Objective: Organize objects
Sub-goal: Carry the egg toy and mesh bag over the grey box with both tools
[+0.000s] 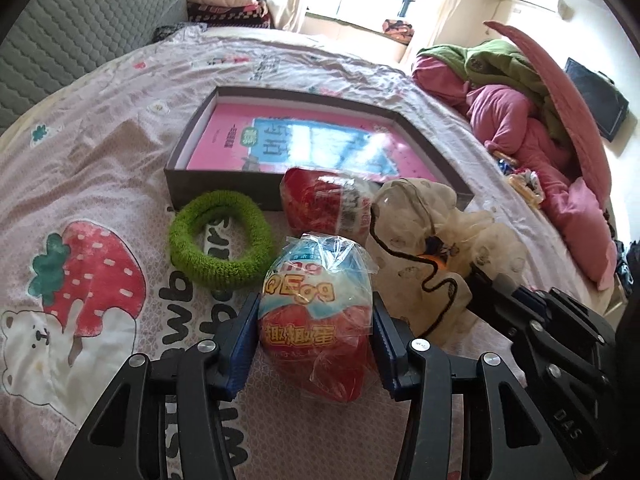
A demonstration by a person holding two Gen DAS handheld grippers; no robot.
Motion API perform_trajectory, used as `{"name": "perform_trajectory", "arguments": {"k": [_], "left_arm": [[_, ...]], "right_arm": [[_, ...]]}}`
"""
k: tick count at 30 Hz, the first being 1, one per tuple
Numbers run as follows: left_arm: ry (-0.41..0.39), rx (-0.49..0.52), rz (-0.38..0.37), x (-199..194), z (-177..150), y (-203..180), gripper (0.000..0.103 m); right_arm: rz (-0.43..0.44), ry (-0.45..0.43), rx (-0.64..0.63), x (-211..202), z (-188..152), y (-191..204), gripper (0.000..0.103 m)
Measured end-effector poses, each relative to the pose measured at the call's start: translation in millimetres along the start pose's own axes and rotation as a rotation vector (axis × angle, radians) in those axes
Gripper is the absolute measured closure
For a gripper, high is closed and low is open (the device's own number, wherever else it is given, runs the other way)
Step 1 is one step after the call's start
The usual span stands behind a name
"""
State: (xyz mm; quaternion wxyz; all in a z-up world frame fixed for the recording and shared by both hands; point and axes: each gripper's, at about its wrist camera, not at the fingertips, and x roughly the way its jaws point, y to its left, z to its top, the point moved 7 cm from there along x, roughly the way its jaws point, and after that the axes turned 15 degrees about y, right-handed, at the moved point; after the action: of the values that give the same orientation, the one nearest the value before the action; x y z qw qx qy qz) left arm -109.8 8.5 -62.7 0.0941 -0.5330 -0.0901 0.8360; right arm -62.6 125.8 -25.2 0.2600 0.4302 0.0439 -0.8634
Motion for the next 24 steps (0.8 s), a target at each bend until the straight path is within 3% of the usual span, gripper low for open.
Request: {"name": "perform_trajectory", "arguments": {"k": [8,24], "left_arm": [[-0.069,0.025,0.032,-20,3,-3,0.051],[-0.105,0.057,0.085,-26,8,-4,0.051]], "right_arm": [[-0.005,-0.040,0.011,-9,2,-3,0.090],[-0.040,-0.090,0.020,-21,11,-11,0.090]]}}
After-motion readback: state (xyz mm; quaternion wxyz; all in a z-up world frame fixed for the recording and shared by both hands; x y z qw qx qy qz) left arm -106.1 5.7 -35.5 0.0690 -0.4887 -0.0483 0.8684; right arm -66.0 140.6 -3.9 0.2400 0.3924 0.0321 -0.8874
